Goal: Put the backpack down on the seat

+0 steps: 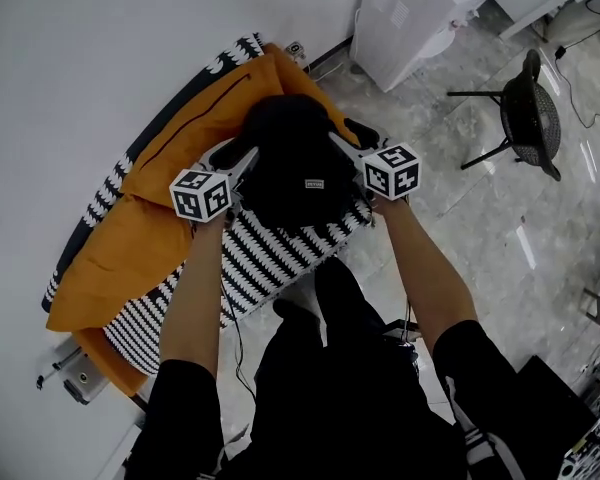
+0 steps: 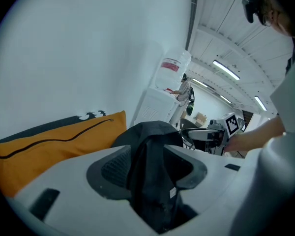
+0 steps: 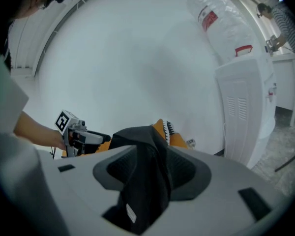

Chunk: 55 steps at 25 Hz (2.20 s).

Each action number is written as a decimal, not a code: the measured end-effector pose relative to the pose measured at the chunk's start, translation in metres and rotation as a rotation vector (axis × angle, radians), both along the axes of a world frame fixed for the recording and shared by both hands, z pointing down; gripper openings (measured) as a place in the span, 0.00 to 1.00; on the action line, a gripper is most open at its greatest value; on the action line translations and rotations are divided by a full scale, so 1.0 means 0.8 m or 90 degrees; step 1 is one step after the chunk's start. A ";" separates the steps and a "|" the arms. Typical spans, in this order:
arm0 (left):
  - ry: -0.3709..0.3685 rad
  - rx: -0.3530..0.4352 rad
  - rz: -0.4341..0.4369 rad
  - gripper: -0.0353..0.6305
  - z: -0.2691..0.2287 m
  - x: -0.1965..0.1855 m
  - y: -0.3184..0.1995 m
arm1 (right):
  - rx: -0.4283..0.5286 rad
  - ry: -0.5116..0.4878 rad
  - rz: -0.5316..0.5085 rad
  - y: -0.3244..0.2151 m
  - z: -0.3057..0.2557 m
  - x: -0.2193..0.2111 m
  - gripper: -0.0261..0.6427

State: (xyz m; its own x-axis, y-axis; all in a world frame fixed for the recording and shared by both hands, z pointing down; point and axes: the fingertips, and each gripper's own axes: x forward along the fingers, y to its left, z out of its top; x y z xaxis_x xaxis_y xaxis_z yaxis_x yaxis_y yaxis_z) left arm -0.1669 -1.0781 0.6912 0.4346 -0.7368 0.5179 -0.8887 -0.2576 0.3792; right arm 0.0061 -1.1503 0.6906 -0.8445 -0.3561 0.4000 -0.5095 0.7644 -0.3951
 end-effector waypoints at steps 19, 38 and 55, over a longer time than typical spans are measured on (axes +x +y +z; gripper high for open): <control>0.106 0.280 0.087 0.12 -0.292 0.069 0.108 | 0.199 -0.120 -0.043 0.157 -0.290 0.030 0.09; 0.092 0.453 0.131 0.09 -0.489 0.048 0.436 | 0.382 -0.230 -0.128 0.487 -0.550 0.046 0.08; 0.125 0.451 0.117 0.09 -0.483 0.098 0.648 | 0.345 -0.253 -0.186 0.684 -0.544 0.094 0.08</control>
State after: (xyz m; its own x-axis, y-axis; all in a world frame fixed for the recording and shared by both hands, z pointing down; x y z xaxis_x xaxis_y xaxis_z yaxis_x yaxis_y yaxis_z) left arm -0.0887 -0.5597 0.3049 0.6174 -0.7718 -0.1522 -0.7418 -0.6355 0.2142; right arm 0.0811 -0.6028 0.2556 -0.9801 -0.1544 -0.1251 -0.1512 0.9879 -0.0349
